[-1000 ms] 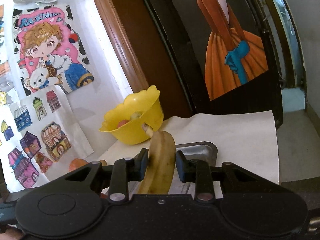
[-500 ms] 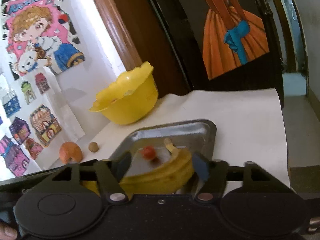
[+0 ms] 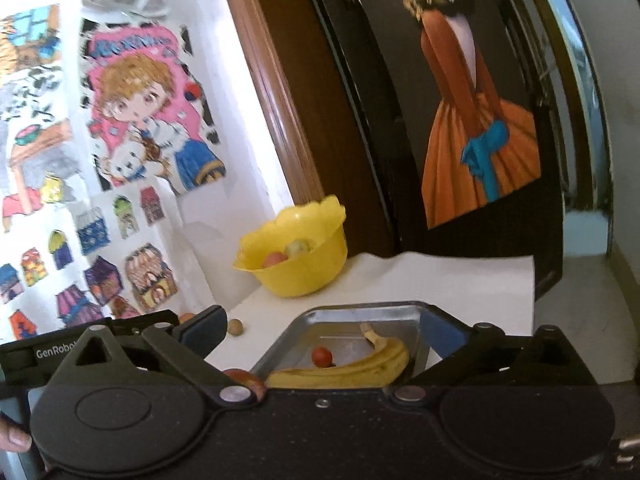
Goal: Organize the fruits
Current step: 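Lift both open tools up and away from the tray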
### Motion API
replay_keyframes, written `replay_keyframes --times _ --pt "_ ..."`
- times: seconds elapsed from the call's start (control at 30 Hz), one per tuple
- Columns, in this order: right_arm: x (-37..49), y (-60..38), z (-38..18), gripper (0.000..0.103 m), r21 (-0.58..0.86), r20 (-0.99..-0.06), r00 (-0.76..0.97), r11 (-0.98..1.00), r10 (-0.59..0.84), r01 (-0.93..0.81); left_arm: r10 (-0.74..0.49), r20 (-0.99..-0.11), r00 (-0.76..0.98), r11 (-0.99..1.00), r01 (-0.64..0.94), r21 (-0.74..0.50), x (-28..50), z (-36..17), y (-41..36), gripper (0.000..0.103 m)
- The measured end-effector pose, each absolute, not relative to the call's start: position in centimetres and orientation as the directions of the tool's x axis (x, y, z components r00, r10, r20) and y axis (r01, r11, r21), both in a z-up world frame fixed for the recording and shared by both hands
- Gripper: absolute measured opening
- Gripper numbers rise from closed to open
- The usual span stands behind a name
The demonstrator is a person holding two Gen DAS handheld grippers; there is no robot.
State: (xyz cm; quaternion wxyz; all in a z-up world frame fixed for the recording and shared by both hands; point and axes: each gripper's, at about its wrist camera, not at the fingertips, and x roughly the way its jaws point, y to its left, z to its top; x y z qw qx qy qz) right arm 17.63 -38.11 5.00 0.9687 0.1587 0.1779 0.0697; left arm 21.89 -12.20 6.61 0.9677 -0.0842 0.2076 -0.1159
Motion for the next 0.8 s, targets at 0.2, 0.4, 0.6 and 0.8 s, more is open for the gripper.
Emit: replay_keyframes --times 0.2,0.4,0.6,0.8 --pt "10.7 -35.9 7.0 0.102 0.28 -0.303 0.942 0.958 0.148 -0.061 -0.256 -0.348 0.902 0.956 0.183 -0.229 16.2 7.6 -9.3 0.102" --pt "3.6 -32.9 6.7 0.102 0.224 -0.307 0.946 0.974 0.104 -0.034 -0.256 -0.359 0.897 0.956 0.179 -0.233 10.7 6.6 -6.0 0.102" --pt "-0.2 -30.4 4.7 0.102 0.213 -0.369 0.925 0.977 0.089 -0.01 -0.247 -0.403 0.882 0.962 0.174 -0.209 7.8 4.8 -3.1 0.102" --pt "0.5 -28.9 2.2 0.102 0.194 -0.426 0.899 0.981 0.103 -0.02 -0.212 -0.462 0.861 0.976 0.158 -0.153 8.5 2.8 -1.8 0.102"
